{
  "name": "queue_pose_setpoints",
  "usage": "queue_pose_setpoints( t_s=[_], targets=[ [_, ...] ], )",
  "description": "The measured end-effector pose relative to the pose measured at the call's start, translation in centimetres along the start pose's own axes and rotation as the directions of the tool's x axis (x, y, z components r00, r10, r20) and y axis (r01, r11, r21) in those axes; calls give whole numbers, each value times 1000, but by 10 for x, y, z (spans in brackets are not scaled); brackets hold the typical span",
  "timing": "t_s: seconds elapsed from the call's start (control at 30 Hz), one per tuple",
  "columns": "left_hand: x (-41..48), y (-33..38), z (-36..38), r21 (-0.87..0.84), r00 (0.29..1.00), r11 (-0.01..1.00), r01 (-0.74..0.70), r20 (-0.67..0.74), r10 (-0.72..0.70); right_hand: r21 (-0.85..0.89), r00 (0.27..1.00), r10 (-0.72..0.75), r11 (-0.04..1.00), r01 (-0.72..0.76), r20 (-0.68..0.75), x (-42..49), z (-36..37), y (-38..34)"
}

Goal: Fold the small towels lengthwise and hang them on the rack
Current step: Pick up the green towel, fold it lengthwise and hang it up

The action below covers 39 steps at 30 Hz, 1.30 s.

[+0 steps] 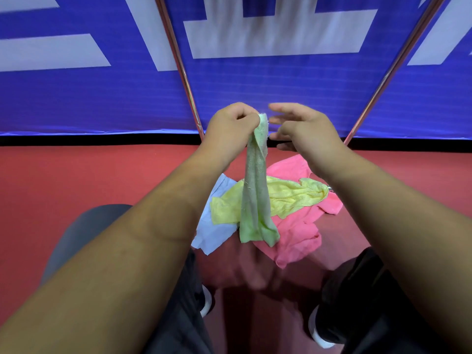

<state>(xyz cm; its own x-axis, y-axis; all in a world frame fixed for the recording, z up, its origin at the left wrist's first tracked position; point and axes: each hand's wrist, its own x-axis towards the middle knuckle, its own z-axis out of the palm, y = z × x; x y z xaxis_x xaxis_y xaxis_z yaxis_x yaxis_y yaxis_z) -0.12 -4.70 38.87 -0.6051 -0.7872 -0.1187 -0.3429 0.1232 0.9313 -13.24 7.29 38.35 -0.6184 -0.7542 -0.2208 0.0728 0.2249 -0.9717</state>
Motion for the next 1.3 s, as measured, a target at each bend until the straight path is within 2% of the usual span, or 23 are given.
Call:
queue_pose_setpoints(
  t_s=[0.1,0.2,0.33,0.47,0.6,0.7,0.93,1.07,1.13,1.2,1.3],
  targets=[
    [-2,5,-3,28,993,999,-43,107,40,-159,997,-79,984,79,1,2,-4,0],
    [-4,12,-6,25,981,994,-103,166,98,-231,994,-80,968,96,74,5,-8,-1],
    [-8,17,-11,-12,965,986,-166,203,165,-288,977,-14,955,76,211,0,-8,0],
    [-7,15,-15,-58,966,980,-190,169,197,-383,969,21,921,77,245,0,-9,2],
    [-3,11,-17,-132,969,969,-208,110,222,-518,981,38,853,68,191,1,-12,0],
    [-2,12,-20,-114,973,967,-228,9,230,-577,991,22,815,57,130,5,-15,1],
    [2,12,-34,-33,964,978,-206,-179,197,-476,994,-102,873,103,27,0,-27,-8],
    [1,8,-37,18,956,983,-182,-229,182,-595,975,-222,782,185,12,-12,-36,-14],
    [-7,9,-37,146,948,968,-203,-217,232,-613,958,-285,763,203,-38,-21,-39,-15],
    [-18,12,-34,259,933,938,-231,-215,289,-581,931,-347,783,221,-113,-31,-40,-16],
    [-40,22,-32,250,915,933,-259,-246,320,-462,873,-434,836,297,-225,-53,-37,-26]
  ],
)
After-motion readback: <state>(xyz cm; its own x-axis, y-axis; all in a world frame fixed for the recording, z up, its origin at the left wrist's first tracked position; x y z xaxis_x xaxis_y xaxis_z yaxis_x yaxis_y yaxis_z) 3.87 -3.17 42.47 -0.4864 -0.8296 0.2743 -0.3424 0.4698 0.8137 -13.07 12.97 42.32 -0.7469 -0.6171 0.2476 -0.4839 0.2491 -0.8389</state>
